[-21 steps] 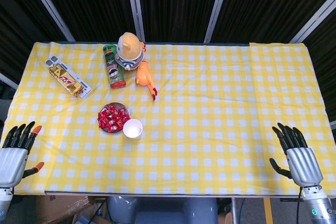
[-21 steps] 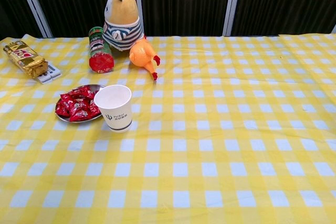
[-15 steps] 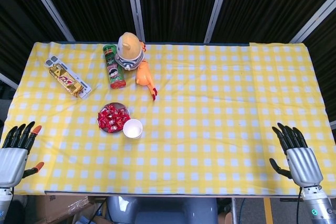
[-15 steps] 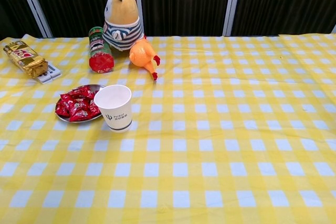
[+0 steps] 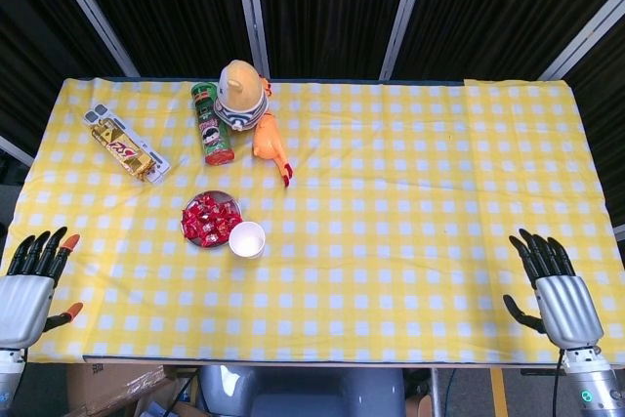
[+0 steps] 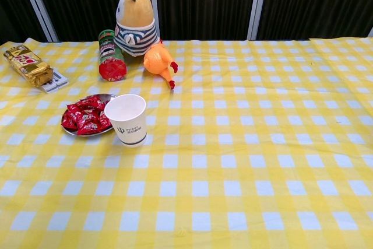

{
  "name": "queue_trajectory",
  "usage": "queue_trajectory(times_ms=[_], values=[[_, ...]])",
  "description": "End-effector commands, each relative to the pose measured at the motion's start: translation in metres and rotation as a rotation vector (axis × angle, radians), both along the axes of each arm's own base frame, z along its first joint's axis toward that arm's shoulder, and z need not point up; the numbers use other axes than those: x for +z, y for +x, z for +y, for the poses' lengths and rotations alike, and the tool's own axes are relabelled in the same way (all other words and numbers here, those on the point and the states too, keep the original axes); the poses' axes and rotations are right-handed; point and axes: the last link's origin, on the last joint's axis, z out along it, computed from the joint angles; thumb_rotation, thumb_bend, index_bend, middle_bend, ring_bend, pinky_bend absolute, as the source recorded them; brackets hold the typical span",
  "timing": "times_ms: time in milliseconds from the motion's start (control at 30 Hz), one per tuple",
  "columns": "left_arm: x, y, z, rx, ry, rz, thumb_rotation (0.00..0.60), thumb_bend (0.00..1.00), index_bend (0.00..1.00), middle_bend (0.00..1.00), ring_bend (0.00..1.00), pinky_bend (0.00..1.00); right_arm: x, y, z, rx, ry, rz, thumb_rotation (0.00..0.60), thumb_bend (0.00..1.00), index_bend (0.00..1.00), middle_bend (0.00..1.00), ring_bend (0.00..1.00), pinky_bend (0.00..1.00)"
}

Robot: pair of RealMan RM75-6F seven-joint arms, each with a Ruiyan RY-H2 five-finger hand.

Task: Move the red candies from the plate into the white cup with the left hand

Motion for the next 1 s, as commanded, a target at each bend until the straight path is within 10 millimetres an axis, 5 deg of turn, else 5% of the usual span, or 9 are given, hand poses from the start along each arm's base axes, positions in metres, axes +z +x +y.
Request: queue_trajectory(times_ms=[33,200,367,633,1000], values=[[0.000,0.006,0.010,-0.001,0.004,0.001,0.600,0.08,0.00,0.02,0.09,0.22,0.000,0.000,0.000,0.002,0.002,-0.002,0.600,0.39,0.00,0.00,0.00,0.00],[-0.001,0.026,0.040,-0.033,0.004,0.044,0.600,0.11,0.08,0.18,0.52,0.59,0.001,0.000,0.000,-0.002,0.005,-0.012,0.600,0.39,0.00,0.00,0.00,0.00],[-0.016,0.051,0.074,-0.040,-0.055,0.052,0.600,0.12,0.11,0.21,0.70,0.77,0.001,0.000,-0.001,-0.004,0.007,-0.022,0.600,0.38,0.00,0.00,0.00,0.00],[-0.054,0.082,0.127,-0.048,-0.191,0.136,0.600,0.13,0.10,0.18,0.74,0.81,0.003,0.000,-0.001,-0.008,0.009,-0.040,0.600,0.39,0.00,0.00,0.00,0.00],[-0.104,0.101,0.166,-0.007,-0.303,0.235,0.600,0.24,0.09,0.14,0.71,0.80,0.006,-0.001,-0.003,-0.016,0.009,-0.072,0.600,0.39,0.00,0.00,0.00,0.00]])
